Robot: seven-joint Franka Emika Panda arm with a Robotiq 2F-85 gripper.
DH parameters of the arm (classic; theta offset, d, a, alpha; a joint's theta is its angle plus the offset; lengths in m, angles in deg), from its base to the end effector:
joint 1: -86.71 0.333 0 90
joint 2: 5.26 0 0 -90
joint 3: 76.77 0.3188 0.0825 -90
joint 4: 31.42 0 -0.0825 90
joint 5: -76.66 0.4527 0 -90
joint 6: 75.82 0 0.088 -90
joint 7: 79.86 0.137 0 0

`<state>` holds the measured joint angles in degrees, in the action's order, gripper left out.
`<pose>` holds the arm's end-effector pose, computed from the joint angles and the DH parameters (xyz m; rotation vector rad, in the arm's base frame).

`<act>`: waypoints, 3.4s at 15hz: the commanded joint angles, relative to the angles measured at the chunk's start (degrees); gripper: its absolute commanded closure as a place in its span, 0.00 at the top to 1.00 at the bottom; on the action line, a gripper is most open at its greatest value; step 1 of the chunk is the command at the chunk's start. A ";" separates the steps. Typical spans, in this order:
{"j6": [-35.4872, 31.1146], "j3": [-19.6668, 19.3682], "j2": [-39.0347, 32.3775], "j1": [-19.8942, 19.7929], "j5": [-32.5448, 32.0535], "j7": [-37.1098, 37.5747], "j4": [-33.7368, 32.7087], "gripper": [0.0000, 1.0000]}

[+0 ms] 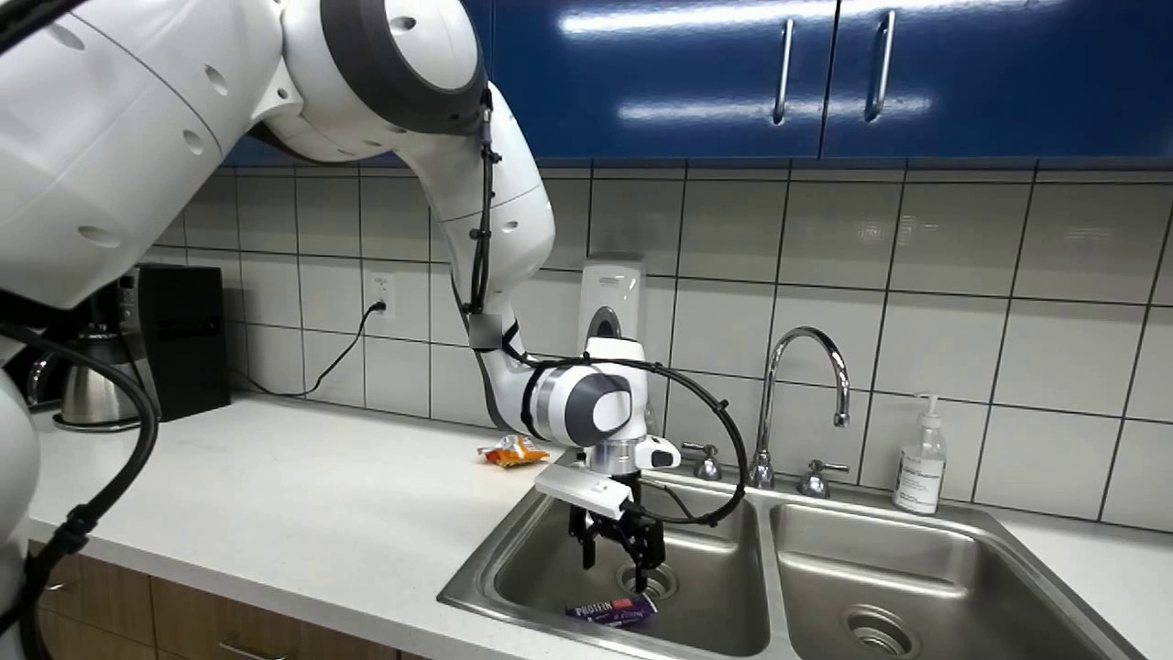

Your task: Take the protein bar out of the sink and place it on the counter to the left of the sink

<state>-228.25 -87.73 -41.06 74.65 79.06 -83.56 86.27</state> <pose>0.5645 -0.2519 0.0437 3.0090 -0.5157 -0.0416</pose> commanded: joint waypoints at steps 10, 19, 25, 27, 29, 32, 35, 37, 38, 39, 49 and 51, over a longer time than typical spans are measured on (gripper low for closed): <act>-0.64 0.29 -1.58 -0.12 -1.05 1.35 -1.38 1.00; -1.52 -0.17 -7.11 1.10 -1.30 3.15 -5.85 1.00; -0.95 0.18 -9.57 1.89 -0.90 3.89 -8.38 1.00; -0.73 0.20 -10.15 2.02 -0.77 4.34 -8.98 1.00; -0.40 0.32 -10.73 1.98 -0.61 4.67 -9.61 1.00; 0.03 0.84 -11.13 1.71 0.03 5.22 -10.19 1.00; -1.17 1.36 -11.28 1.67 1.80 7.97 -10.05 1.00; -1.58 1.63 -11.34 1.74 3.11 10.11 -10.08 1.00; -2.20 1.50 -11.40 1.94 3.76 11.50 -10.03 1.00; -2.28 1.39 -11.46 2.07 4.52 12.75 -10.09 1.00; -1.11 0.76 -13.44 2.09 8.40 19.90 -11.85 1.00; -1.09 0.44 -14.38 2.28 8.55 20.83 -12.77 1.00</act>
<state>-230.21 -86.93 -53.87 76.83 86.48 -64.64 75.87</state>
